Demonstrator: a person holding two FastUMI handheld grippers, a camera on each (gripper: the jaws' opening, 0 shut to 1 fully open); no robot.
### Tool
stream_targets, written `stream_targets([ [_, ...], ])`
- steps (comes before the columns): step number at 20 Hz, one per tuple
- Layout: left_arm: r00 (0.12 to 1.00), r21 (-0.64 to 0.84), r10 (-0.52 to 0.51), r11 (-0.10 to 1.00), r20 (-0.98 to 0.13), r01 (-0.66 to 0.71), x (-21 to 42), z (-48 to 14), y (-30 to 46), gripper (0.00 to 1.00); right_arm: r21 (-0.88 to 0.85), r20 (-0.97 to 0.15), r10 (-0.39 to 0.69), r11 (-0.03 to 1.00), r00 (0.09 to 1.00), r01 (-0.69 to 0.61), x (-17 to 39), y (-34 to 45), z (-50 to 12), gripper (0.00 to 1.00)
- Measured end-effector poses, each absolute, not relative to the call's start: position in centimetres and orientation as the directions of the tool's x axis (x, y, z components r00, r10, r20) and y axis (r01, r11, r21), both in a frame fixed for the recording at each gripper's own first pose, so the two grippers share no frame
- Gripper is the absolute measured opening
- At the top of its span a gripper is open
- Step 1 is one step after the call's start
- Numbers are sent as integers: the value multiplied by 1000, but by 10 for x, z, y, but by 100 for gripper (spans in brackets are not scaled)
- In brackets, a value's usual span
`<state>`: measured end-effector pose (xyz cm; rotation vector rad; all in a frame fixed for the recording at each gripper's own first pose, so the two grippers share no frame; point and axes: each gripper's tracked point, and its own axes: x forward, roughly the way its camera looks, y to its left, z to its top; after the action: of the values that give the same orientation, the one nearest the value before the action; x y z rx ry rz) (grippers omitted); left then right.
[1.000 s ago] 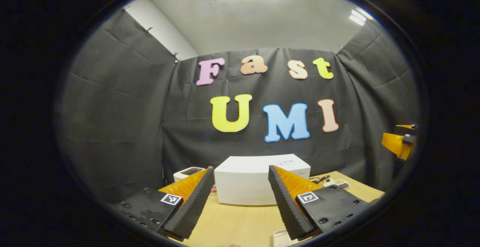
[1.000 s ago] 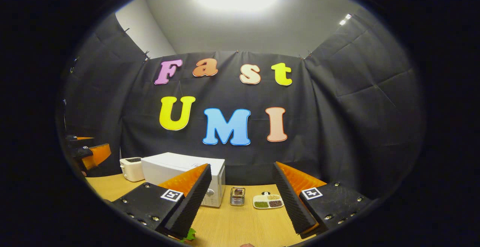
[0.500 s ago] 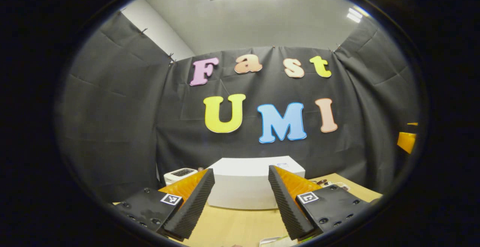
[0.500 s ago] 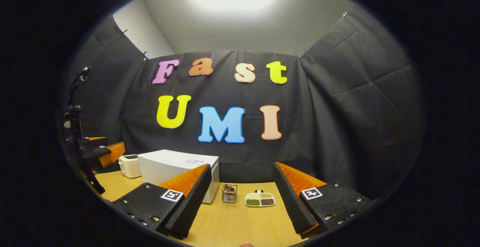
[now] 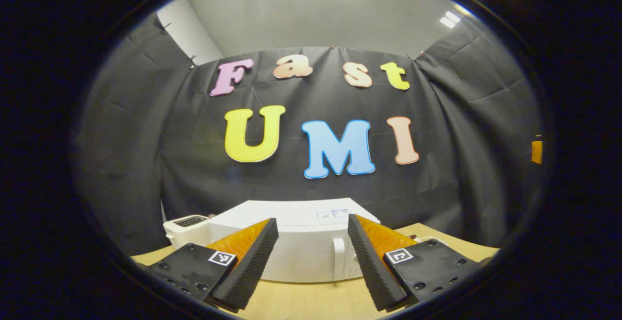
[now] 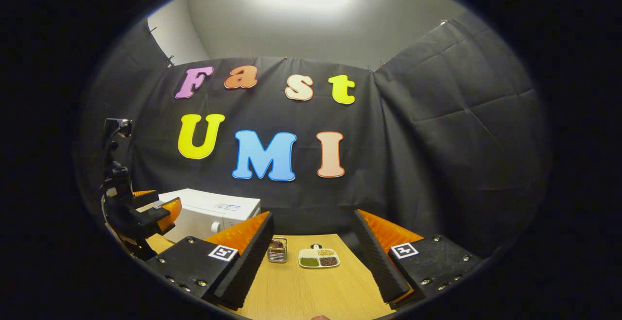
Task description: Open the microwave oven with the left hand, put the food in, and close the microwave oven.
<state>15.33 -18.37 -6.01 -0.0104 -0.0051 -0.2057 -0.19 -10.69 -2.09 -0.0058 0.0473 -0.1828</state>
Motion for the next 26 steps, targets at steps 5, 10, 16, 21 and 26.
stream_targets([
  [5, 960, -13, -274, 962, -48, 274, 205, -109, -220, 96, -59, -74, -261, 964, 962, 258, 3, -112, -25, 99],
  [10, 937, -35, -308, 951, -163, 306, 238, -177, -248, 96, -102, -96, -330, 942, 939, 321, 1, -122, -29, 99],
  [16, 907, -20, -311, 948, -286, 319, 257, -238, -263, 89, -130, -124, -361, 929, 924, 346, -2, -126, -33, 99],
  [21, 909, -9, -293, 952, -297, 305, 261, -247, -259, 66, -159, -126, -373, 922, 919, 353, -7, -130, -31, 99],
  [26, 894, 23, -325, 937, -309, 349, 265, -243, -263, 33, -194, -124, -356, 924, 926, 329, -10, -127, -29, 99],
])
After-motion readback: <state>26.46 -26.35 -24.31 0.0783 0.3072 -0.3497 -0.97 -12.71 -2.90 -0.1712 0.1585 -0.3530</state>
